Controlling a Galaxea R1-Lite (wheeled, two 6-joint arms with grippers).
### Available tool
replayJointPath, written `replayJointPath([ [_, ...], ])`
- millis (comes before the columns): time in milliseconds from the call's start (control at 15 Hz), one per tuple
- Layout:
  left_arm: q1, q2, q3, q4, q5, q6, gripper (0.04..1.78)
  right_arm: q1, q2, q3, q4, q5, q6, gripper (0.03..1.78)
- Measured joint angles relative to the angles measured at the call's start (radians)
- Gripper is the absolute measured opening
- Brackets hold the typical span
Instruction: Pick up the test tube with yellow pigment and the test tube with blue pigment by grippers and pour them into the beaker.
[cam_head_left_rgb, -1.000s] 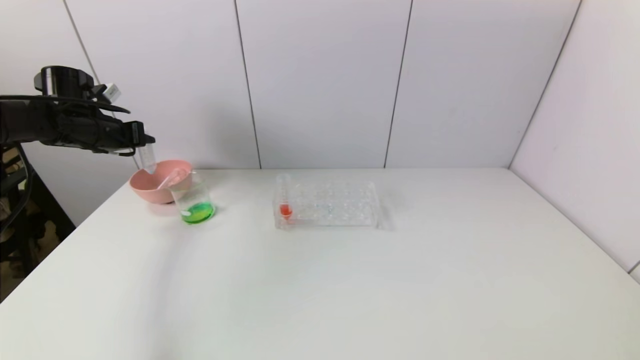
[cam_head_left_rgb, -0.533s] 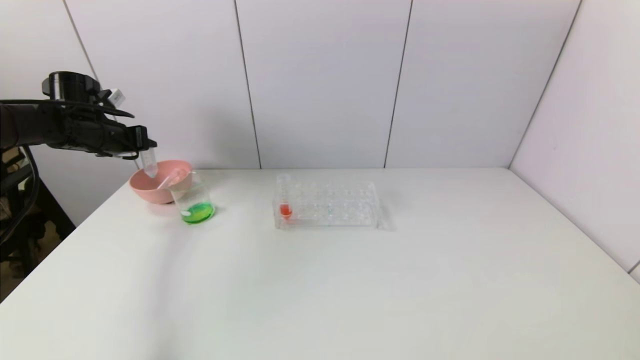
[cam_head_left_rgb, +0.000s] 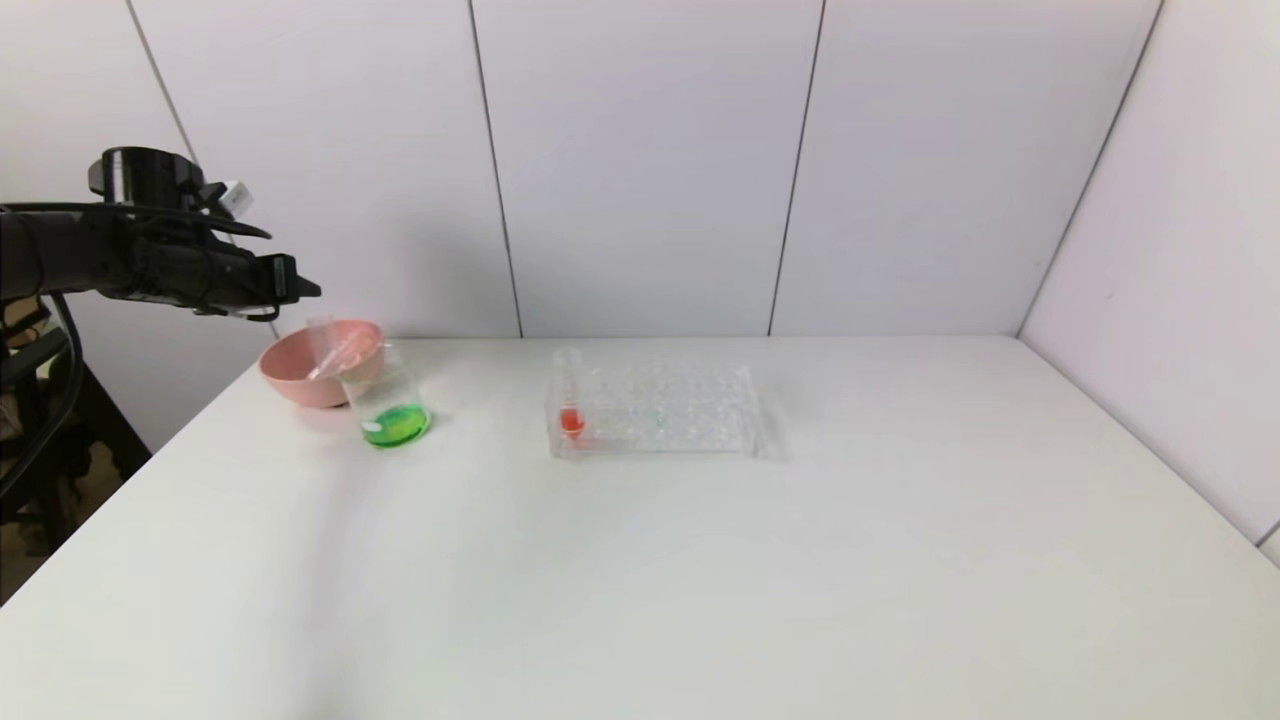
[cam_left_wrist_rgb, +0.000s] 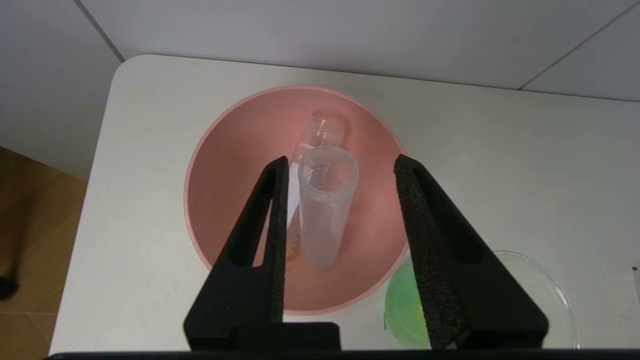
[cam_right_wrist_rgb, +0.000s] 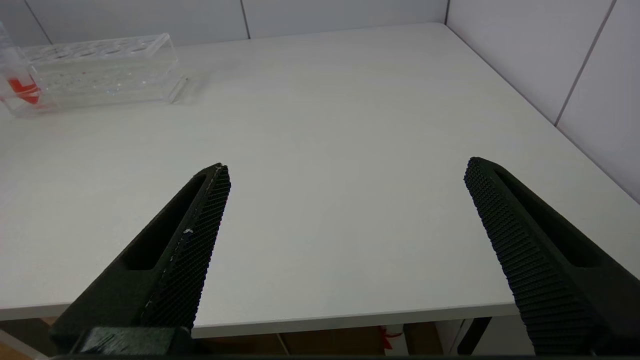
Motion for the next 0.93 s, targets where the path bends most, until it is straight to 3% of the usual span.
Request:
replayJointPath([
  [267, 0.0, 0.0, 0.0, 0.0, 0.0, 0.0, 1.43, 0.0, 0.0, 0.0, 0.0, 0.0, 0.0, 1.71],
  [467, 0.0, -0.005, 0.0, -0.001, -0.002, 0.001, 1.7, 0.0, 0.0, 0.0, 0.0, 0.0, 0.0, 1.71],
  [933, -0.025, -0.171, 0.044, 0.043, -0.01, 0.003, 1.76, -0.001, 0.0, 0.0, 0.0, 0.0, 0.0, 1.71],
])
